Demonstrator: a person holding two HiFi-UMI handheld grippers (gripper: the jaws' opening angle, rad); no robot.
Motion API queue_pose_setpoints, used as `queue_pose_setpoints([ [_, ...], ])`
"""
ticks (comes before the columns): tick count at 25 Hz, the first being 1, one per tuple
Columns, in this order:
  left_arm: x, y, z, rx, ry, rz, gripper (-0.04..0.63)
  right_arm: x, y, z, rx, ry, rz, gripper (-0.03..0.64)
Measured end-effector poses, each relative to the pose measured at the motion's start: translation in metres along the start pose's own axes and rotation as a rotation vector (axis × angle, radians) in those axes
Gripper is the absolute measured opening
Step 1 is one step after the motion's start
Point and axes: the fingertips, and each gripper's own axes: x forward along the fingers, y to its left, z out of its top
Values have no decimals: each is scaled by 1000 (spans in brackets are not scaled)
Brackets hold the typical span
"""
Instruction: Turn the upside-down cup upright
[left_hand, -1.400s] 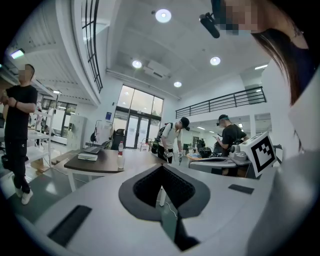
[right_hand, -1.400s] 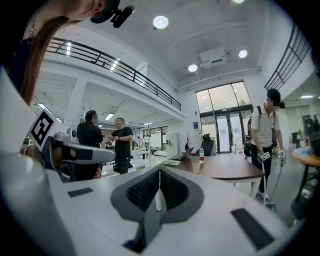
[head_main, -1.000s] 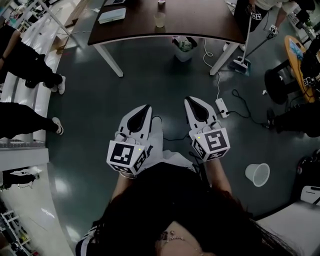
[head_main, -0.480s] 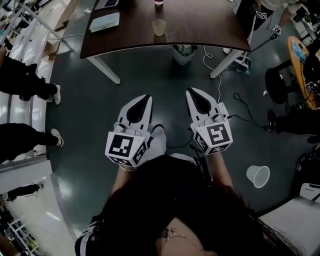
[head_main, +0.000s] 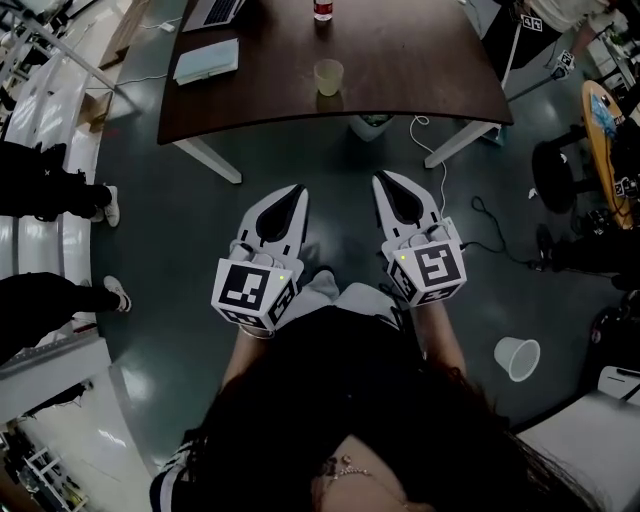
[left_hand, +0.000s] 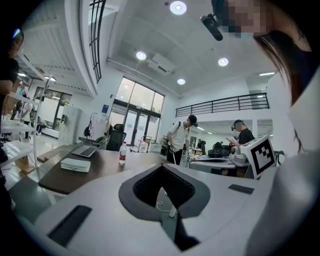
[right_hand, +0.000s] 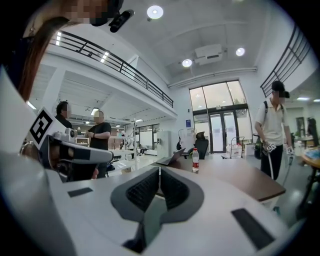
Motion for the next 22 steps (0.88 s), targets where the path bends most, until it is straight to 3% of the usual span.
queue_pose_setpoints([
  [13,64,37,-2,-22,19,-18,2,56,-43,-4,17,13,-16,18],
  [22,134,76,12,-7,25,24,2,130,-85,2,30,11,68,20],
])
